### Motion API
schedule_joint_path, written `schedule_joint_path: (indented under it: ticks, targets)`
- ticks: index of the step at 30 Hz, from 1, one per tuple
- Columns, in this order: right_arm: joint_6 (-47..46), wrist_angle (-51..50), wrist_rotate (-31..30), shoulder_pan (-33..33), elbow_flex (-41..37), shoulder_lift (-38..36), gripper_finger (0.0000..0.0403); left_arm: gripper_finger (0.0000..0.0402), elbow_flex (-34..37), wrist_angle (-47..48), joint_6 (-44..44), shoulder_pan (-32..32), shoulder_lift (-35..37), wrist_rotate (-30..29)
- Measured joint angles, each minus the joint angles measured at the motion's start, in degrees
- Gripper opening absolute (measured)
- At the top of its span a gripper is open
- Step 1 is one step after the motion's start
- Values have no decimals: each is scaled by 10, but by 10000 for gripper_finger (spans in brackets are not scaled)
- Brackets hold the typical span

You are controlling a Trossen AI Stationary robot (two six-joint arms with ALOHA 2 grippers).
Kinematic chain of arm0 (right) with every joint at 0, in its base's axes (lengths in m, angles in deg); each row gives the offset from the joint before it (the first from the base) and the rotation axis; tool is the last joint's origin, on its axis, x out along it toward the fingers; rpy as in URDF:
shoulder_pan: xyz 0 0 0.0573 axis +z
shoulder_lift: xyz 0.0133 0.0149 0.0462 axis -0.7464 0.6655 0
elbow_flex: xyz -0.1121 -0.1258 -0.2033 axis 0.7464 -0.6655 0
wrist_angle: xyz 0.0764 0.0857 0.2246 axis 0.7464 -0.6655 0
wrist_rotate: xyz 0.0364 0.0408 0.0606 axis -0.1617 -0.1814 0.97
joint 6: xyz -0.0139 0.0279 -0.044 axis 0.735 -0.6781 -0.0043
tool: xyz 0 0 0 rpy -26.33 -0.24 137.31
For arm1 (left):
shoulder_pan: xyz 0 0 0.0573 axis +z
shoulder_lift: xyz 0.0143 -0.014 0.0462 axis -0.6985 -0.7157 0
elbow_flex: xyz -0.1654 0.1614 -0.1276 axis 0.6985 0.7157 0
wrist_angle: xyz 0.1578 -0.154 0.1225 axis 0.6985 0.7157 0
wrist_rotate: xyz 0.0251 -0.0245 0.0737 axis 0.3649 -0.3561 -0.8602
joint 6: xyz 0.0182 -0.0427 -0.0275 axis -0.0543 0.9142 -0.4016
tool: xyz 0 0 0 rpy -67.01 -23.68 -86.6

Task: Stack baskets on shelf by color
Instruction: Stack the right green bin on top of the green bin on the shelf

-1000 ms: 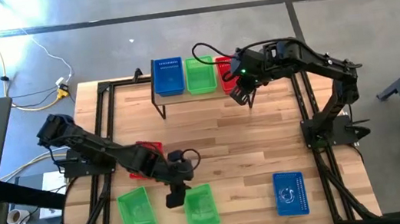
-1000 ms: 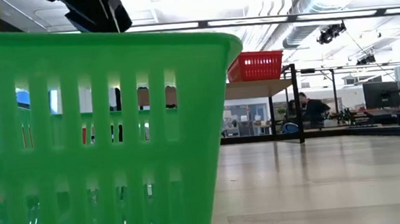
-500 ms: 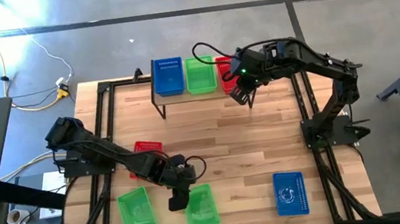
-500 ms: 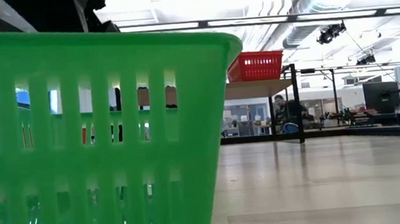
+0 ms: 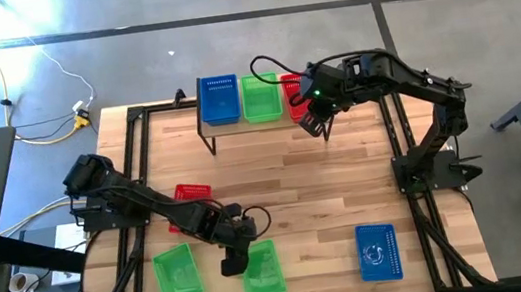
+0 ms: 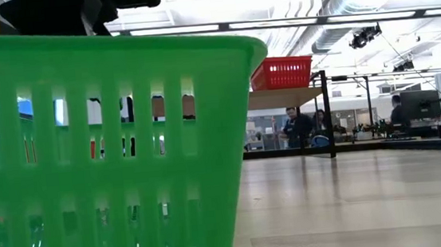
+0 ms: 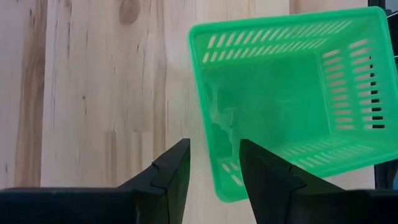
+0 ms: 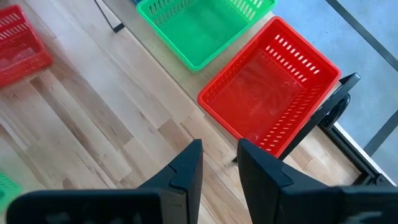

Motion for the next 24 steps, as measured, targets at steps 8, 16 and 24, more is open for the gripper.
schedule_joint_path:
  ticks: [8,16,24]
  targets:
    - [0,0,1,0,0,0,87,131,0,-15,0,-3,-23,11]
    - [-2,0,3,0,0,0,87,131,0,-22,0,-2,-59,19]
    - [-2,-2,4,0,0,0,87,79,0,-23,-5,-2,-63,12]
